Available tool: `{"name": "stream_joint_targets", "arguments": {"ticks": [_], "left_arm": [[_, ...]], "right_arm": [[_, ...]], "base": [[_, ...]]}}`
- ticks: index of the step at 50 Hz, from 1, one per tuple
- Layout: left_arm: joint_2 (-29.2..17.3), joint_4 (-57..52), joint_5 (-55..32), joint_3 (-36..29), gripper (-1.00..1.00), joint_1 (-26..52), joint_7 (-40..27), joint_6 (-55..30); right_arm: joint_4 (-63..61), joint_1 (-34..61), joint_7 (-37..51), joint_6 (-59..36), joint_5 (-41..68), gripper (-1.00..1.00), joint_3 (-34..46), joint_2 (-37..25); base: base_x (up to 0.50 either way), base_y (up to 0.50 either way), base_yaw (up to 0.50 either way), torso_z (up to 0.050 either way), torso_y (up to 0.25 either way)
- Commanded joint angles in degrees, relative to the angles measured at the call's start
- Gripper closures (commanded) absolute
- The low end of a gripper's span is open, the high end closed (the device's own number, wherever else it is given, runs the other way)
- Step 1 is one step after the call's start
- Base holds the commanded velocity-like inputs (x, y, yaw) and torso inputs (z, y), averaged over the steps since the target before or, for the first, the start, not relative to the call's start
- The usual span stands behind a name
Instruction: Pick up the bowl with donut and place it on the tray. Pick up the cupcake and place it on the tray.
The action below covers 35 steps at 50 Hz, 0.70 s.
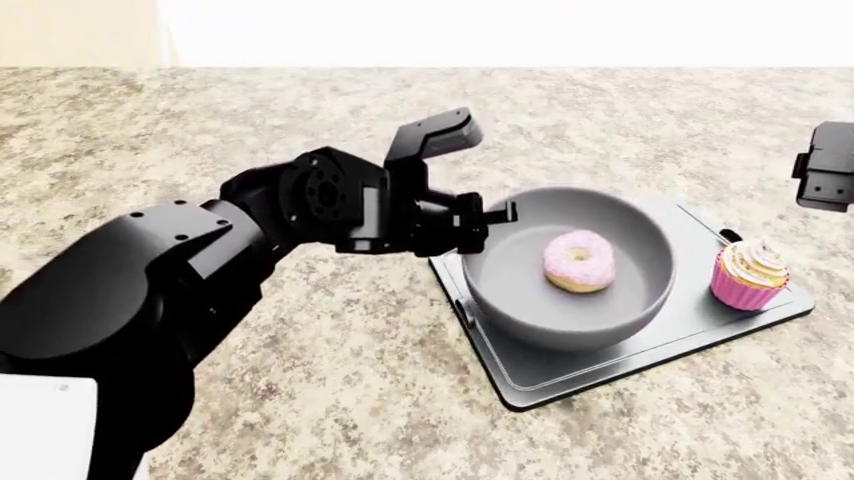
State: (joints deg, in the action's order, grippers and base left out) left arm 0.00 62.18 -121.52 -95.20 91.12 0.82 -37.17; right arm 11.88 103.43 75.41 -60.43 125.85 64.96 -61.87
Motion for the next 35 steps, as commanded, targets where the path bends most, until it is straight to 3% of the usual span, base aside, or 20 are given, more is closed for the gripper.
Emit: {"name": "stream_joint_targets", "arguments": {"ticks": [1,34,35], "left_arm": [[0.00,-0.23,-0.43,1.86,1.00,-0.63,-0.03,0.67],[0.00,-0.84,1.87,2.04,1.00,-1.80,-0.59,2.87],[0.00,-0.79,2.10,2.07,-1.00,-1.85,-0.77,3.13]], "right_arm": [[-0.07,-0.38,-0.32,0.01,-0.20,-1.00,0.28,0.00],[-0.22,-1.05,-1.57,0.44,-0.92,-1.00,0.56,-0.20],[-0.20,-1.12,-1.70,0.50,-1.04,-1.00,0.56,-0.23]], "base": [[0.00,0.00,0.00,0.000,0.000],[0.00,0.00,0.00,0.000,0.000],[0.00,0.00,0.00,0.000,0.000]]}}
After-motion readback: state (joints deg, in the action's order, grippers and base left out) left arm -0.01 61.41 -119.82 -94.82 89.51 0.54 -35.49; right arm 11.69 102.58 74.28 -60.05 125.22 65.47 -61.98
